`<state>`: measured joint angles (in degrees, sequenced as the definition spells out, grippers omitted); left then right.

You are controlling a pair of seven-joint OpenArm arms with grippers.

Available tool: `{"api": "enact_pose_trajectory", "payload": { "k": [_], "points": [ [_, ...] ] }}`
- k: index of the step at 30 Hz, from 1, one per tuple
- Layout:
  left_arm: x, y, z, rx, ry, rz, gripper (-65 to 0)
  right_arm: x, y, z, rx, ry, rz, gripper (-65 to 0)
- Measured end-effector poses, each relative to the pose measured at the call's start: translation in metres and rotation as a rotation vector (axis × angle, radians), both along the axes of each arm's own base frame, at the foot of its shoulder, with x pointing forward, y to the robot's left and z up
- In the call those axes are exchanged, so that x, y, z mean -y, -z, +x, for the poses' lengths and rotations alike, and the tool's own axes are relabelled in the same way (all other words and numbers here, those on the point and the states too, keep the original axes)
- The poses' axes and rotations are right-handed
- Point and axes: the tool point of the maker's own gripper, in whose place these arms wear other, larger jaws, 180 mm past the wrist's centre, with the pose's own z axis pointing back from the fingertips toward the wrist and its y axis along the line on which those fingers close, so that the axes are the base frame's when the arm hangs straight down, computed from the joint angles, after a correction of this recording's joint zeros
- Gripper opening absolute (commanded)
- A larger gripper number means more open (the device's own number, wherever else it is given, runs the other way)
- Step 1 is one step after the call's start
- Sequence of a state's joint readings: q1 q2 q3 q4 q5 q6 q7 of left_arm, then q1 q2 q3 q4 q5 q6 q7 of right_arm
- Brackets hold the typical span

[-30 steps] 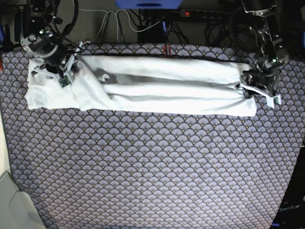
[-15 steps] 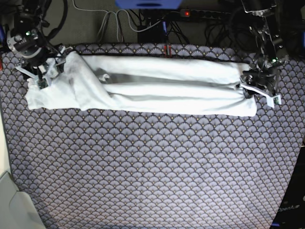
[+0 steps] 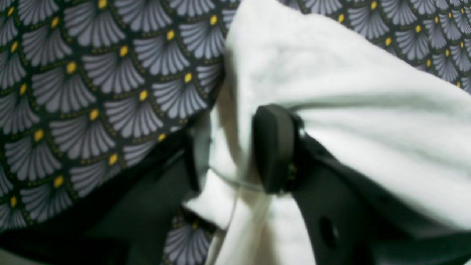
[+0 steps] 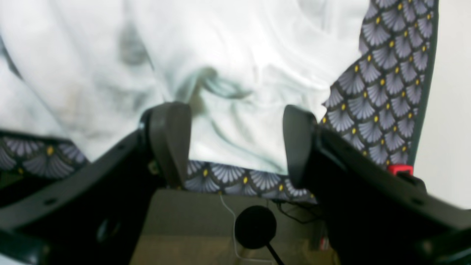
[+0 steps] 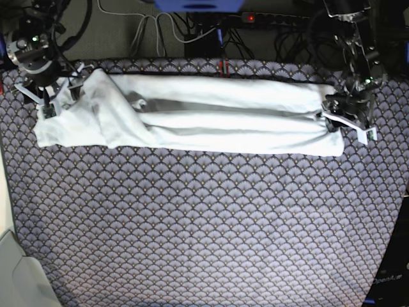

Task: Fold the T-shirt properly
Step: 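Press and adjust the folded end with the right gripper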

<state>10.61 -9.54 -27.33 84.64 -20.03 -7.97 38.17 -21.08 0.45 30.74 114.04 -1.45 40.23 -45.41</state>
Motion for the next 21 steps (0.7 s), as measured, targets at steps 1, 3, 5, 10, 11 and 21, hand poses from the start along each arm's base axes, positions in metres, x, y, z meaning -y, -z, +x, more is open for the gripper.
{"api": "enact_pose_trajectory", "payload": {
  "k": [1,3,5,10,11,21],
  "points": [
    [0.0,0.0,0.0,0.0,0.0,0.0,-41.6,-0.001,-0.001,0.002,0.006,0.001,0.002,-27.3],
    [0.0,0.0,0.0,0.0,0.0,0.0,-41.6,-0.002,-0.002,0.004,0.01,-0.007,0.002,-28.3],
    [0.0,0.0,0.0,0.0,0.0,0.0,-41.6,-0.001,-0.002,0.005,0.011,-0.007,-0.001,-28.3],
    [0.001,0.0,0.0,0.0,0.0,-0.002,-41.6,0.005,-0.01,0.014,0.035,-0.019,-0.023,-28.3],
    [0.001,0.0,0.0,0.0,-0.001,-0.003,-41.6,0.005,-0.01,0.014,0.036,-0.02,-0.026,-28.2],
    [0.001,0.0,0.0,0.001,-0.001,-0.004,-41.6,-0.009,-0.004,0.013,0.004,-0.083,-0.023,-28.2]
  ]
}}
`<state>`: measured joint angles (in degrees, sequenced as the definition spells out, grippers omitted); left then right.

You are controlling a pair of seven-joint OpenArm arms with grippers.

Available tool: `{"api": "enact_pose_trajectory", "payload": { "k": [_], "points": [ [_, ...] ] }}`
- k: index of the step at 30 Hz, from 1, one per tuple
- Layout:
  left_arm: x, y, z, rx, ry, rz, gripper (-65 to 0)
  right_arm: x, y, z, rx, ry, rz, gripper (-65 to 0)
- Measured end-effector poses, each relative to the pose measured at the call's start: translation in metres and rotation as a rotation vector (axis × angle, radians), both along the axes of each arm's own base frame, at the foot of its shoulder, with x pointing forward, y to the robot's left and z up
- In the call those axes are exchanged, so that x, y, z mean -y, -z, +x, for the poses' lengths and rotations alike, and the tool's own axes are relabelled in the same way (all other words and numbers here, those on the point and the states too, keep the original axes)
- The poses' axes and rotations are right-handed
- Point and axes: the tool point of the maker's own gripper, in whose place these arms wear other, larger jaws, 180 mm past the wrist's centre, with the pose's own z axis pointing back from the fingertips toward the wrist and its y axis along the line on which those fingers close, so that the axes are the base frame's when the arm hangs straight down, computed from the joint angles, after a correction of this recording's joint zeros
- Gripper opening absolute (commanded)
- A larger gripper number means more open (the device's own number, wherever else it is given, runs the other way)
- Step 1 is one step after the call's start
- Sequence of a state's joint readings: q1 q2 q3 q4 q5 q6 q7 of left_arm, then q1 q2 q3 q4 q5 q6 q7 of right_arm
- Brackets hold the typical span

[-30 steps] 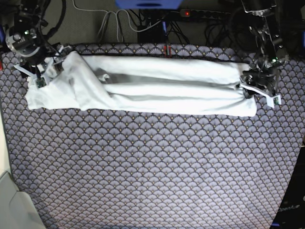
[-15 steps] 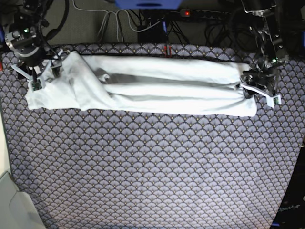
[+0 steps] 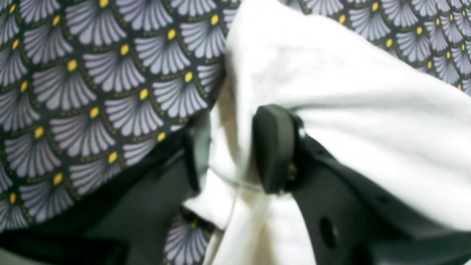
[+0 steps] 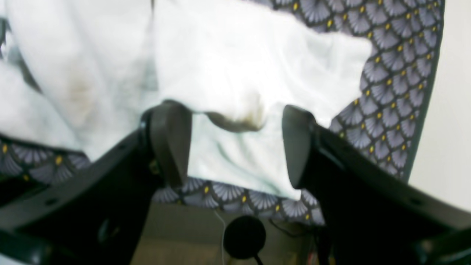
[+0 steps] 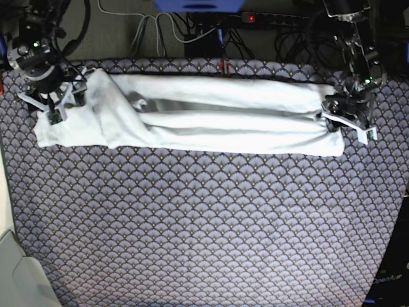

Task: Fold the T-shirt properly
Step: 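Press and adjust the folded end with the right gripper, then grasp the folded end of the strip with the right gripper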

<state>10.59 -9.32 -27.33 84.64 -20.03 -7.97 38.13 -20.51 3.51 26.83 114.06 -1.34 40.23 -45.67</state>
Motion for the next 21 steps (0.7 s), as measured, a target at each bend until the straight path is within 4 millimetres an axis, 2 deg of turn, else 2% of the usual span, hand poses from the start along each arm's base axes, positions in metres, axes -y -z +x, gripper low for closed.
{"api": "enact_pose_trajectory", "payload": {
  "k": [2,6,10,14,18,21],
  "points": [
    [0.0,0.0,0.0,0.0,0.0,0.0,-41.6,0.002,-0.003,0.005,0.011,0.004,-0.007,-28.2],
    [0.0,-0.001,0.001,0.001,0.0,0.0,-41.6,0.004,-0.016,0.032,0.082,-0.002,0.003,-28.2],
    [0.0,0.0,0.001,0.001,0.0,0.0,-41.6,0.015,-0.007,0.036,0.05,0.015,-0.006,-28.2],
    [0.001,0.0,0.001,0.002,0.0,-0.002,-41.6,0.019,0.012,0.046,0.023,0.024,0.043,-28.2],
    [0.001,0.0,0.001,0.002,-0.001,-0.002,-41.6,0.034,0.05,0.04,-0.089,0.056,0.082,-28.4],
    [0.001,0.0,0.001,0.002,0.0,-0.001,-41.6,0.044,0.061,0.046,-0.105,0.075,0.111,-28.4]
  ]
}}
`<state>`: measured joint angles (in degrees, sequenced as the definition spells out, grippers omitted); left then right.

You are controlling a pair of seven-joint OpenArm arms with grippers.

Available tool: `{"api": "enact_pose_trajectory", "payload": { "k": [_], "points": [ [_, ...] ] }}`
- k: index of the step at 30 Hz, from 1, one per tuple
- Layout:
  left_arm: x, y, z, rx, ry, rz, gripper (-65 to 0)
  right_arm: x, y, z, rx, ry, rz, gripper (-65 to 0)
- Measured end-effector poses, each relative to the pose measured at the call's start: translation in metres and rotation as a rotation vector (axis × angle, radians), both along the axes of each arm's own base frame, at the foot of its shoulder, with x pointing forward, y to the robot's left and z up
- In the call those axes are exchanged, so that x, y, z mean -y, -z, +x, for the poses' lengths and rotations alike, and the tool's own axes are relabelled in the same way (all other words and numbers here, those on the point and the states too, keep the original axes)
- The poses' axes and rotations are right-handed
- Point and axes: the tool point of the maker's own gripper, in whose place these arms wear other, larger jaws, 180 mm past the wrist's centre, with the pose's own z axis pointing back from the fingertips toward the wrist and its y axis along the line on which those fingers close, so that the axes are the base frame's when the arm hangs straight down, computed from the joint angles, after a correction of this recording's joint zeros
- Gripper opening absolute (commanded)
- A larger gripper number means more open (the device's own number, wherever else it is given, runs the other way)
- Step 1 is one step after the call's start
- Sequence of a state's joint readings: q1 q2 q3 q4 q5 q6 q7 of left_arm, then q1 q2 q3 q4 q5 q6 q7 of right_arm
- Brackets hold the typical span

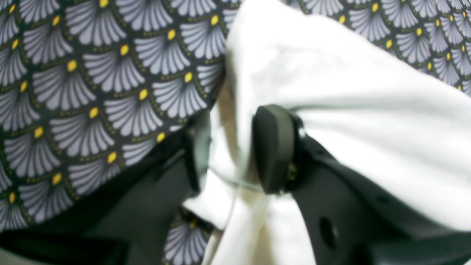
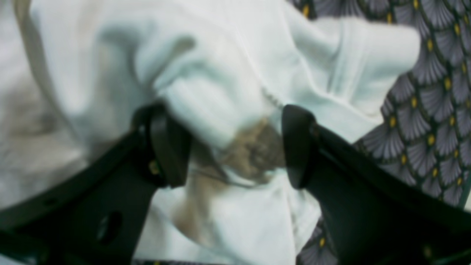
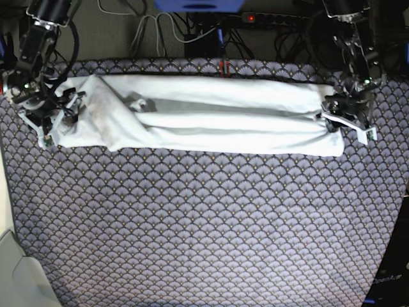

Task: Fold the T-shirt properly
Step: 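Grasp the folded end of the strip with the right gripper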

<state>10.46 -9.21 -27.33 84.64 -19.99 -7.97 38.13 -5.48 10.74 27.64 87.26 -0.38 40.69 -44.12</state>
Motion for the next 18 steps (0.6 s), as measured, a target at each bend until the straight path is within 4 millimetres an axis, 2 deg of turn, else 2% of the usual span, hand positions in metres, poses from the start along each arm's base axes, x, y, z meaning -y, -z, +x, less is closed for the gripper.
{"api": "enact_pose_trajectory", "payload": {
  "k": [4,9,13,18],
  "points": [
    [0.0,0.0,0.0,-0.001,0.0,-0.001,-41.6,0.011,0.003,0.008,0.079,0.048,0.071,-28.4],
    [0.0,0.0,0.0,-0.002,0.005,0.001,-41.6,0.03,0.003,0.004,0.105,0.09,0.093,-28.4],
    [0.0,0.0,0.0,-0.003,0.005,0.0,-41.6,0.048,0.001,-0.005,0.097,0.137,0.068,-28.4],
    [0.003,0.001,0.0,-0.004,0.012,-0.008,-41.6,0.062,-0.012,-0.022,0.089,0.147,-0.016,-28.4]
  ]
}}
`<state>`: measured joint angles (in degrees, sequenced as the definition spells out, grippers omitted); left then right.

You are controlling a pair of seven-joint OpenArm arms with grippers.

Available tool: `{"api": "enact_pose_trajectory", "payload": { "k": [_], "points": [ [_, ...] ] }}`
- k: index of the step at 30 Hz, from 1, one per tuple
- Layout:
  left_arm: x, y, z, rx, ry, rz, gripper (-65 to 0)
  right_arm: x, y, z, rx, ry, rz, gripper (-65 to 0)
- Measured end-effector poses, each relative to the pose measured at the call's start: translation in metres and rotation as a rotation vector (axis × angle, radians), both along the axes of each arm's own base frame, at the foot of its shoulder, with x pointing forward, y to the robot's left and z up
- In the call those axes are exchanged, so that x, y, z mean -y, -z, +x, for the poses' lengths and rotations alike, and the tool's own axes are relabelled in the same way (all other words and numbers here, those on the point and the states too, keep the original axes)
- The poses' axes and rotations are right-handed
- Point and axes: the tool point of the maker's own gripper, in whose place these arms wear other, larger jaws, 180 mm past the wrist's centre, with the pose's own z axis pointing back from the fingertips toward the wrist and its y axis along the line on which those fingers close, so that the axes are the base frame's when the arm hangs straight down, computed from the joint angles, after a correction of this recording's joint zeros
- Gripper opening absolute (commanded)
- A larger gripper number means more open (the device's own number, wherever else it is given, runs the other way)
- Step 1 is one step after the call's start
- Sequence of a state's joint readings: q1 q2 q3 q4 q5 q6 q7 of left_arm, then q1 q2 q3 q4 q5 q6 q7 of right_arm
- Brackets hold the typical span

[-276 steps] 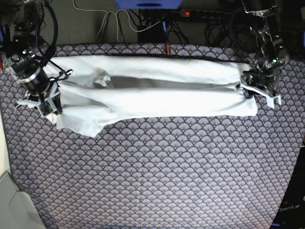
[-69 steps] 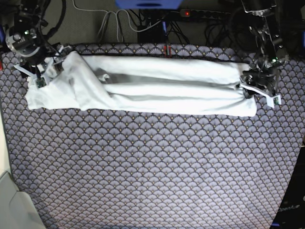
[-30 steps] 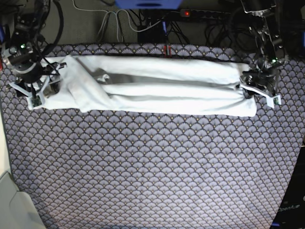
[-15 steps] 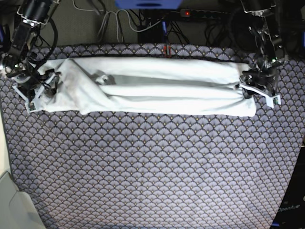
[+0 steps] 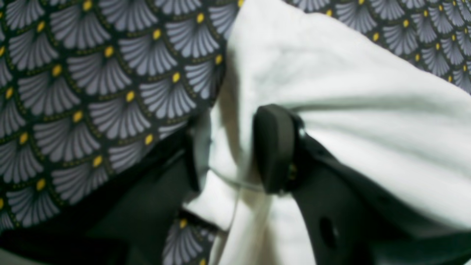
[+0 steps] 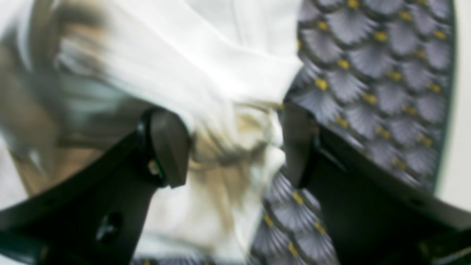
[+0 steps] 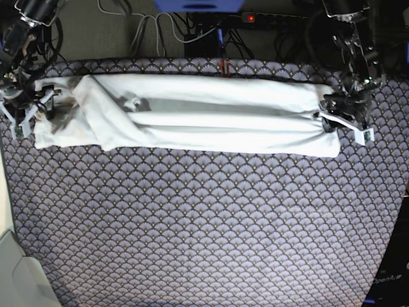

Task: Fold the T-shirt properly
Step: 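Grasp the folded end of the strip with the right gripper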

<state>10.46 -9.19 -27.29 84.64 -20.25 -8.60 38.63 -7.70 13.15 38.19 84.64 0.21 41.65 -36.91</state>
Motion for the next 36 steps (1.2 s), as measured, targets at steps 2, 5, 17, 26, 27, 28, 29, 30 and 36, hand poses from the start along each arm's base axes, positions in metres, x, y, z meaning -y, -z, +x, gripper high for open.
{"api": "enact_pose_trajectory", "payload": {
  "k": [2,5,17,26,27,28,29,30,36],
  "points": [
    [0.0,0.0,0.0,0.001,0.0,0.0,-41.6,-0.002,-0.005,-0.005,-0.002,0.001,-0.023,-28.4],
    [0.0,0.0,0.0,0.0,0.0,0.0,-41.6,-0.006,-0.016,-0.005,0.016,0.0,-0.058,-28.4],
    [0.0,-0.001,-0.001,0.001,0.0,0.002,-41.6,-0.038,-0.092,0.006,0.206,-0.049,-0.182,-28.4],
    [0.0,0.0,-0.001,0.001,-0.003,0.002,-41.6,-0.083,-0.081,0.005,0.21,-0.094,-0.097,-28.4],
    [0.0,0.0,-0.001,0.0,-0.003,0.002,-41.6,-0.085,-0.079,0.003,0.205,-0.09,-0.09,-28.4],
    [0.0,0.0,-0.001,0.001,-0.003,0.002,-41.6,-0.088,-0.078,0.004,0.201,-0.095,-0.085,-28.4],
    [-0.001,0.0,-0.001,0.0,-0.003,0.002,-41.6,-0.092,-0.079,0.007,0.208,-0.111,-0.081,-28.4],
    [-0.001,0.0,-0.001,0.001,-0.003,0.002,-41.6,-0.098,-0.08,0.011,0.217,-0.131,-0.076,-28.4],
    [0.0,0.0,-0.001,0.001,-0.003,0.002,-41.6,-0.115,-0.078,0.018,0.219,-0.18,-0.059,-28.4]
  ]
}}
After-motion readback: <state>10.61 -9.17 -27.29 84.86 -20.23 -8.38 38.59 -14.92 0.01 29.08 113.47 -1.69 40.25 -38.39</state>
